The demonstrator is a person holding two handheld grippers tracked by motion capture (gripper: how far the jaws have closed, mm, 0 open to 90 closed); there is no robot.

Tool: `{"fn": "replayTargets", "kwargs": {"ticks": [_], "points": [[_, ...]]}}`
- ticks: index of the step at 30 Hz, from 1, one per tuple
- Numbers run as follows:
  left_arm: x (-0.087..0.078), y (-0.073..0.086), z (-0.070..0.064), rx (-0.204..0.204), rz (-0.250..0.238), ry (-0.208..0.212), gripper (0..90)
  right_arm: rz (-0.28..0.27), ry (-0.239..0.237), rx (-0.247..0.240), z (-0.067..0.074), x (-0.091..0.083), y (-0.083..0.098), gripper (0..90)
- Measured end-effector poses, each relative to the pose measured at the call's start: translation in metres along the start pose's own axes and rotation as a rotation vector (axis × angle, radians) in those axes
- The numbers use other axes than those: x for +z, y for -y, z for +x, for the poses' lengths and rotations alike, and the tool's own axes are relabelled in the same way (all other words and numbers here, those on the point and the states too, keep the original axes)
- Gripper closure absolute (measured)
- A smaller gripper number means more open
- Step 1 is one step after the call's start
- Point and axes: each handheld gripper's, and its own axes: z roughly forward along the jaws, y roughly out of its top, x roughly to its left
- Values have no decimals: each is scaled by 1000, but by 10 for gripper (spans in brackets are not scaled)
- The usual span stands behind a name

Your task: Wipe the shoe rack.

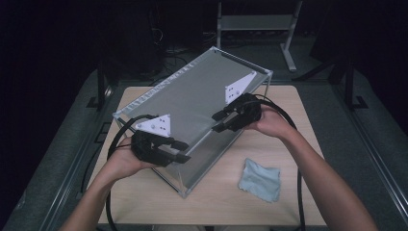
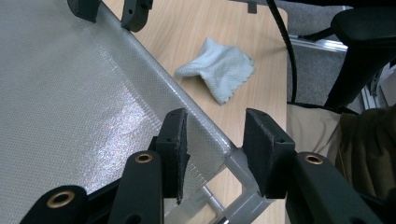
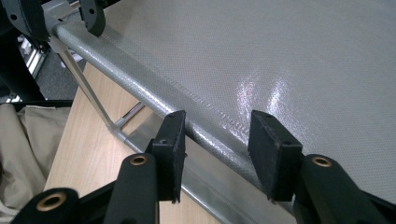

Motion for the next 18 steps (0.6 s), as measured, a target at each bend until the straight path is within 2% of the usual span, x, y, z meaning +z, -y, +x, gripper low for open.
{"fn": "replayTargets", "kwargs": {"ticks": [6,9,18], "points": [[-3,1,2,2,18,-14,603,21,10,13,5,-2,-1,587],[-8,6,5,-11,18,-24,597,26,18,16,10,-4,0,612],[-18,16,26,-43,28,-119,594,9,4,22,19,-14,9,656]]}}
